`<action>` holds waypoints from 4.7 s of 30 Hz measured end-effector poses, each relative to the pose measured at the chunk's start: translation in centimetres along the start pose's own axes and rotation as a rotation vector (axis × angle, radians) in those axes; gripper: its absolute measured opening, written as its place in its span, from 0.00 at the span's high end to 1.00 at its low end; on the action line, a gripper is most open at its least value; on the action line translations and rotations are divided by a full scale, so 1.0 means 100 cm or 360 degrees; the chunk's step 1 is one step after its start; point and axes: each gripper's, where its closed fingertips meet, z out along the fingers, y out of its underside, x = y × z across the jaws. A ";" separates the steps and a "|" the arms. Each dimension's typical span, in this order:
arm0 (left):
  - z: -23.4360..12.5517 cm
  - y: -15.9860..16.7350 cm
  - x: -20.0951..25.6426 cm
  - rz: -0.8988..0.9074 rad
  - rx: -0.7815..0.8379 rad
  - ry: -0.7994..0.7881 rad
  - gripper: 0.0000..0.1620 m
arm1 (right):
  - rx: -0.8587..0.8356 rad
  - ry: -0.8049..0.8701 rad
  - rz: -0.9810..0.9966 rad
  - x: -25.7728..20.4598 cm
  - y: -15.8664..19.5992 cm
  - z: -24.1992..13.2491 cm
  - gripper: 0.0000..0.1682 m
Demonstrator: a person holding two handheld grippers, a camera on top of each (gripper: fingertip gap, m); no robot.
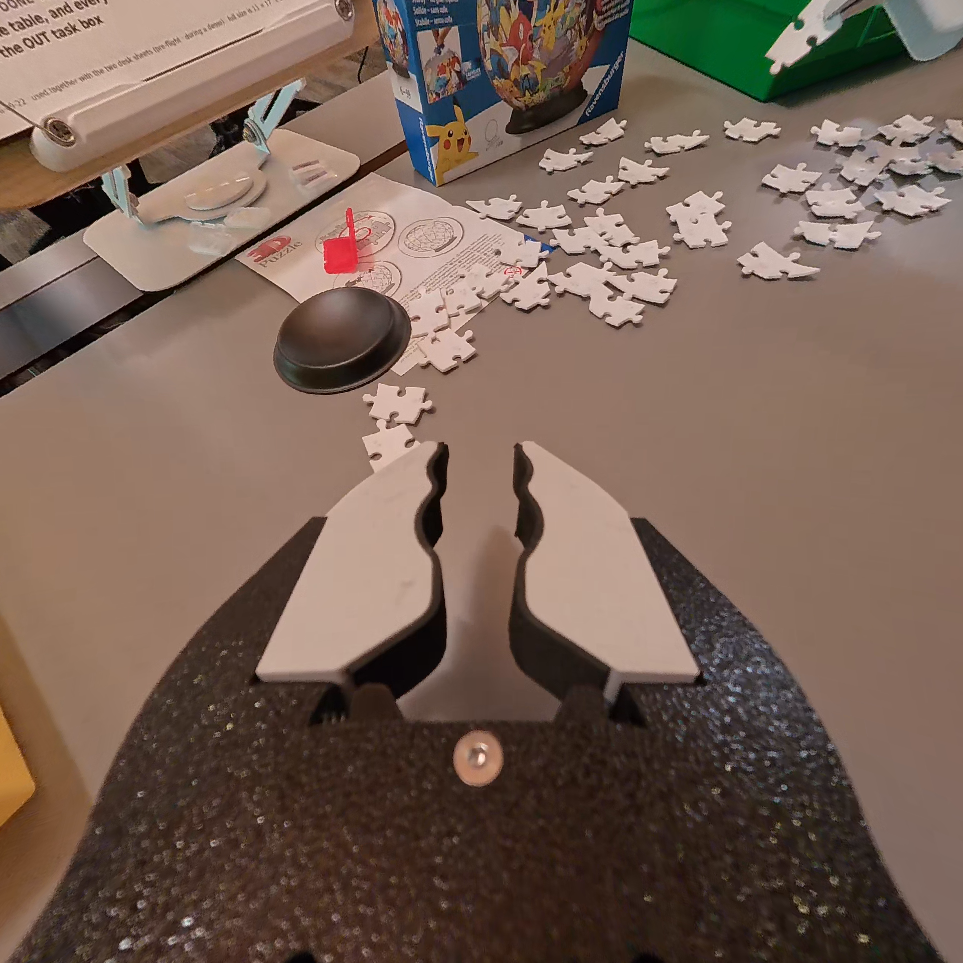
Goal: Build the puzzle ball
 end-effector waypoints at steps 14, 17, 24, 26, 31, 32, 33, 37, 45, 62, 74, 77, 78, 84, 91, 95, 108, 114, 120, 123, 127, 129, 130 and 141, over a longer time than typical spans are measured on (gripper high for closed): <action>0.005 0.002 0.005 0.0034 -0.0030 0.0018 0.86 | 0.0244 0.0167 0.0188 0.036 -0.015 -0.026 0.99; 0.005 0.002 0.006 0.0031 -0.0032 0.0021 0.86 | 0.0155 0.0134 0.0212 0.032 -0.004 -0.010 0.99; 0.005 0.002 0.007 0.0038 -0.0034 0.0026 0.86 | -0.0093 0.0099 0.0222 0.025 0.020 0.030 0.99; 0.004 0.002 0.008 0.0041 -0.0036 0.0026 0.86 | -0.0131 0.0127 0.0216 0.029 0.024 0.036 0.99; 0.003 0.004 0.006 0.0047 -0.0042 0.0016 0.86 | -0.0189 0.0228 0.0130 0.037 0.028 0.041 0.98; 0.004 0.004 0.005 0.0042 -0.0044 0.0017 0.86 | -0.0185 0.0237 0.0132 0.038 0.027 0.041 0.97; 0.004 0.005 0.005 0.0036 -0.0043 0.0019 0.86 | -0.0182 0.0242 0.0128 0.039 0.026 0.042 0.94; 0.005 0.003 0.004 0.0032 -0.0039 0.0025 0.86 | -0.0188 0.0346 0.0041 0.043 0.023 0.039 0.84; 0.002 0.000 0.000 0.0037 -0.0020 0.0008 0.86 | -0.0065 0.0395 -0.0137 0.031 0.003 0.015 0.77; -0.111 -0.016 -0.164 0.0099 -0.0059 -0.0721 0.88 | 0.0265 0.0068 -0.0491 -0.044 0.003 -0.040 0.70; -0.161 0.048 -0.265 -0.0121 -0.0912 -0.0456 0.83 | 0.0123 -0.0028 -0.0814 -0.082 0.023 -0.009 0.68; -0.147 0.064 -0.277 -0.0153 -0.1069 -0.0340 0.79 | 0.0096 -0.0034 -0.0823 -0.083 0.026 -0.009 0.68; -0.137 0.066 -0.277 -0.0135 -0.1080 -0.0282 0.79 | 0.0095 -0.0033 -0.0825 -0.083 0.026 -0.009 0.68; -0.080 0.093 -0.264 -0.0042 -0.1280 0.0086 0.75 | 0.0096 -0.0028 -0.0842 -0.089 0.022 -0.011 0.69; -0.070 0.103 -0.227 -0.0234 -0.1485 0.0429 0.73 | 0.0054 0.0048 -0.0906 -0.087 0.023 -0.016 0.69; -0.065 0.103 -0.214 -0.0232 -0.1598 0.0390 0.73 | 0.0058 0.0039 -0.0918 -0.092 0.022 -0.014 0.69; -0.056 0.121 -0.245 -0.0375 -0.1631 0.0009 0.70 | 0.0094 0.0046 -0.0919 -0.089 0.020 -0.015 0.68; -0.050 0.099 -0.223 -0.0606 -0.1383 0.0210 0.68 | 0.0109 0.0027 -0.0890 -0.086 0.019 -0.014 0.68; -0.051 0.108 -0.220 -0.0430 -0.1512 0.0283 0.63 | 0.0119 0.0025 -0.0908 -0.086 0.020 -0.014 0.68; -0.051 0.109 -0.221 -0.0438 -0.1531 0.0298 0.62 | 0.0131 0.0041 -0.0894 -0.081 0.020 -0.019 0.68; -0.050 0.113 -0.230 -0.0432 -0.1557 0.0253 0.64 | 0.0162 0.0060 -0.0865 -0.076 0.017 -0.027 0.68; -0.049 0.113 -0.232 -0.0425 -0.1574 0.0248 0.66 | 0.0181 0.0069 -0.0858 -0.074 0.015 -0.030 0.68; -0.049 0.114 -0.232 -0.0411 -0.1591 0.0246 0.66 | 0.0189 0.0069 -0.0855 -0.074 0.014 -0.031 0.68; -0.046 0.119 -0.267 -0.0133 -0.1551 -0.0043 0.58 | 0.0207 0.0081 -0.0840 -0.070 0.014 -0.034 0.68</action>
